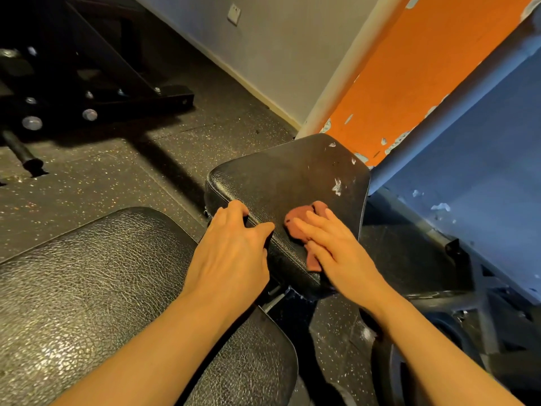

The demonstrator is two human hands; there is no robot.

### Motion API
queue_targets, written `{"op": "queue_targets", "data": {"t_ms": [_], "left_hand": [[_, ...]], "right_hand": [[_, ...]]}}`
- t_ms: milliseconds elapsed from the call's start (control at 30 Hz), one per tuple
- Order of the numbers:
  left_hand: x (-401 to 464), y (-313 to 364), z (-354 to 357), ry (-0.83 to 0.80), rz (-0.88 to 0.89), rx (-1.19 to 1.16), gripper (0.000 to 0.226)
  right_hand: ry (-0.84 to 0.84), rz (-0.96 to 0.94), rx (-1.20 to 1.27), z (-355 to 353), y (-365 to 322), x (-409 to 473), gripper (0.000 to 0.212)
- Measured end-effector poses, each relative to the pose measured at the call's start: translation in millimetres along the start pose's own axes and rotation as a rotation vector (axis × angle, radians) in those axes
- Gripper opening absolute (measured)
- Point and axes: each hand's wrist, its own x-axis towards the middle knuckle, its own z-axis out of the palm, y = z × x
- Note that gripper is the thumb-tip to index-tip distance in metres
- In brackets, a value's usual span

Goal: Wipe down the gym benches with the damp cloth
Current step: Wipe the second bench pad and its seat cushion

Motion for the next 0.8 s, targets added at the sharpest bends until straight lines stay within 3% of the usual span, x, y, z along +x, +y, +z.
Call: {"op": "queue_targets", "data": {"t_ms": [200, 333, 433, 633, 733, 800], "left_hand": [[0, -1, 1, 0.007, 0.023, 0.019, 0.042], [-1, -3, 3, -0.011, 0.068, 0.074, 0.045], [1, -8, 9, -0.030, 0.119, 0.134, 0.053], [2, -9, 11, -0.017, 0.137, 0.177, 0.055], [1, -6, 10, -0.015, 0.133, 0.202, 0.057], [2, -2, 8, -0.023, 0.133, 0.214, 0.056]], "right_hand": [[0.145, 0.235, -0.139, 10, -2, 27, 0.041], [0.120, 0.029, -0.042, 19, -33, 15, 0.044], [0.035, -0.068, -0.021, 11, -20, 12, 0.044], [0.081, 0.221, -0.103, 4, 31, 42, 0.042], [0.062, 0.217, -0.169, 20, 15, 59, 0.071], [0.085, 0.136, -0.168, 28, -12, 64, 0.074]]}}
